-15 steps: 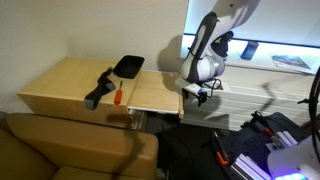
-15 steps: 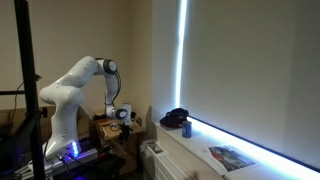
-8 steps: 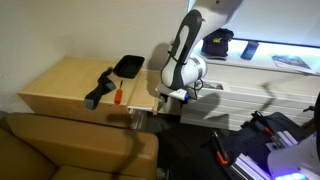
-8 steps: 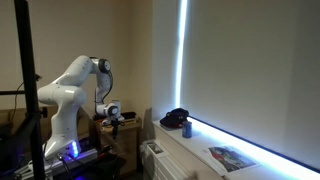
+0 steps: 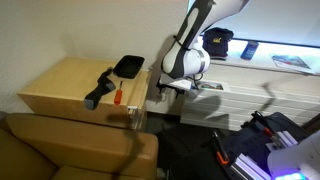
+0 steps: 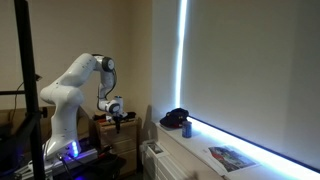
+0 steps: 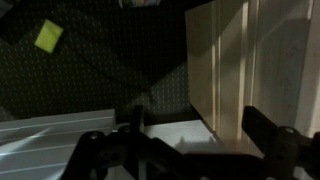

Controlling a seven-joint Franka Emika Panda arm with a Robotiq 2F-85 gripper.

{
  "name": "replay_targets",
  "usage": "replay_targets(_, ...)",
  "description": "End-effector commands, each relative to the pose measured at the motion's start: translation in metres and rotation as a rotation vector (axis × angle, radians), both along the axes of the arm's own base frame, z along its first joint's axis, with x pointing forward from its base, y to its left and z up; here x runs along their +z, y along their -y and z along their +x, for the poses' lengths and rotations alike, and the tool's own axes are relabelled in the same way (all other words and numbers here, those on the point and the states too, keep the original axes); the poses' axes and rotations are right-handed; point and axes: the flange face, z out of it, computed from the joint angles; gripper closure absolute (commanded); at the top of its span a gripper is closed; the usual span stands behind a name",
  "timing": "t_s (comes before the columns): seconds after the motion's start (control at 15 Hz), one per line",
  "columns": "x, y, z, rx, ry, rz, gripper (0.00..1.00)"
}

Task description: Place the sock and the screwdriver on the top of the nightstand then close the pullout table

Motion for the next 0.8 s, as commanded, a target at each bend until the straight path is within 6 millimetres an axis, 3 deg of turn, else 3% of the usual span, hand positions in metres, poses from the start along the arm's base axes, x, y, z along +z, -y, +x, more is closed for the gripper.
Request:
replay_targets(0.0, 0.009, -0.019, -0.009, 0.111, 0.003, 0.036, 0.0)
replay_targets(0.33, 0.0, -0.041, -0.021, 0.206, -0.006, -0.006, 0.0)
replay_targets(0.73, -0.003, -0.048, -0.02, 0.218, 0.008, -0.044, 0.0)
